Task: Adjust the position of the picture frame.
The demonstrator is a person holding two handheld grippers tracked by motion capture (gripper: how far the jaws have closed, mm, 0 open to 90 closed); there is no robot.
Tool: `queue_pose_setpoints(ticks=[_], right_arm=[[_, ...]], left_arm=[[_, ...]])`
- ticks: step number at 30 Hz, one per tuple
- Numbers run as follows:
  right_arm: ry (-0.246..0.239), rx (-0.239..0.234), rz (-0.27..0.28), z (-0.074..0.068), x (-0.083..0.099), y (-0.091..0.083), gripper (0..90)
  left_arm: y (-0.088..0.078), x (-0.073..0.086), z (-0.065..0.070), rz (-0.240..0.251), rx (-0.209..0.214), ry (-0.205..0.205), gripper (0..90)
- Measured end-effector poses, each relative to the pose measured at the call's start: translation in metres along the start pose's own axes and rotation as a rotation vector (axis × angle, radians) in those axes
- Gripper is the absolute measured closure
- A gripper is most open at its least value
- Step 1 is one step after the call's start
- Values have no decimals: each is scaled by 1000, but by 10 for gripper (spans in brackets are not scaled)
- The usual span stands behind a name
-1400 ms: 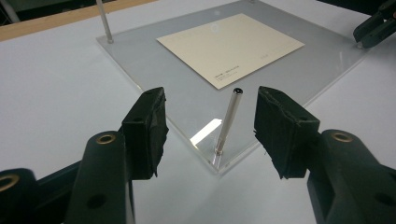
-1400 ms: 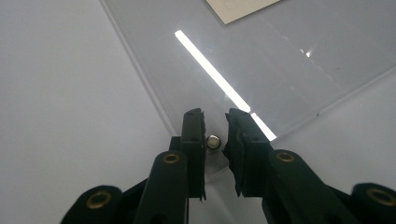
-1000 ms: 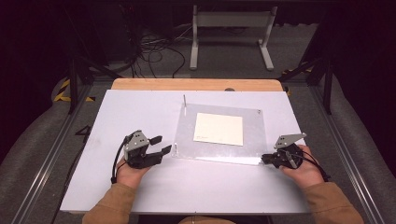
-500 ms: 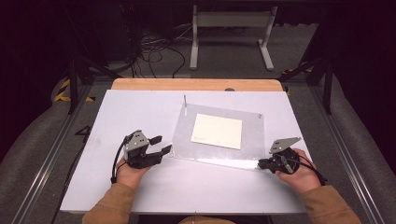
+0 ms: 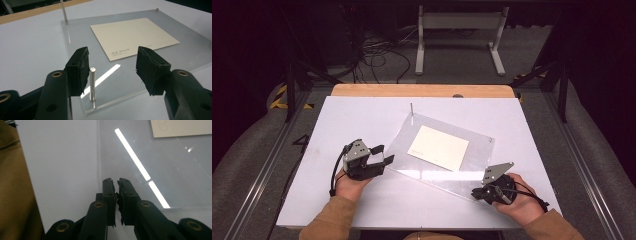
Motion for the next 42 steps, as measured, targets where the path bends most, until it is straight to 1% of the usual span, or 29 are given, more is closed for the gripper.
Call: queue_pose_setpoints(ticks=[2,3,5,6,7,10,12,13,14,15,17,18,19,21,22,24,25,27,28,29,30,31,33,34,35,38,40,41,42], right_arm=[[-18,-10,-3,-6,-3,4,837],[-27,-12,-3,-9,-5,5,837],[-38,-25,-1,-13,-7,6,836],[-43,-29,-1,-15,-8,7,836],[-53,-32,-1,-16,-9,8,835],[-57,-38,6,-16,-9,8,832],[-52,-48,19,-15,-8,7,830],[-48,-54,32,-14,-8,6,827],[-41,-61,56,-14,-10,3,812],[-36,-59,83,-13,-11,0,800],[-36,-44,123,-10,-14,-6,793],[-35,-33,147,-8,-16,-10,789],[-27,-24,171,-5,-17,-14,789],[-11,-4,206,2,-17,-20,791],[-4,1,213,4,-16,-21,791],[10,18,227,9,-14,-25,797],[18,23,234,11,-13,-27,800],[22,48,247,16,-11,-30,817],[22,61,252,18,-10,-31,820],[23,79,254,21,-9,-33,822],[26,89,255,23,-8,-34,825],[26,89,255,23,-8,-34,825],[44,112,264,30,-4,-37,827],[55,128,272,34,-2,-39,829],[55,128,272,34,-2,-39,829],[77,140,279,39,2,-43,829],[87,148,279,42,4,-44,827],[93,150,278,43,6,-45,827],[97,154,277,44,7,-45,827]], left_arm=[[0,1,-2,1,0,-17,434],[-1,0,-4,1,-8,-7,436],[-1,1,-5,-2,-13,-23,437],[-1,1,-5,-2,-13,-23,437],[-1,2,-6,-7,-20,-25,437],[1,4,-7,-15,-30,-17,437],[2,5,-7,-26,-33,-15,437],[3,6,-8,-26,-43,-23,437],[3,6,-9,-32,-48,-15,438],[4,7,-8,-35,-49,-26,440],[6,7,-10,-45,-69,-16,459],[7,8,-11,-57,-78,-15,485],[8,9,-13,-67,-96,-8,518],[9,11,-15,-79,-122,-19,593],[8,11,-18,-85,-140,-14,647],[6,10,-20,-82,-161,-10,822],[6,9,-20,-87,-165,-4,841],[7,6,-18,-77,-180,9,846],[7,4,-18,-73,-183,7,847],[7,2,-18,-69,-187,7,848],[9,-1,-20,-68,-192,16,848],[9,-1,-20,-68,-192,16,849],[12,-5,-25,-61,-197,3,848],[16,-9,-29,-60,-201,0,848],[16,-9,-29,-60,-201,0,848],[24,-18,-38,-56,-217,0,847],[29,-23,-44,-61,-224,1,847],[32,-26,-46,-60,-228,-8,847],[35,-29,-49,-62,-229,-5,847]])
Point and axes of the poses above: each handheld gripper's, and its own axes: y roughly forward along the jaws, x roughly out of its underside, z roughly to its right, the point moved 7 cm from there along y, roughly forward along the jaws, and after that the axes turned 9 degrees about -y, right-handed, at the moved point
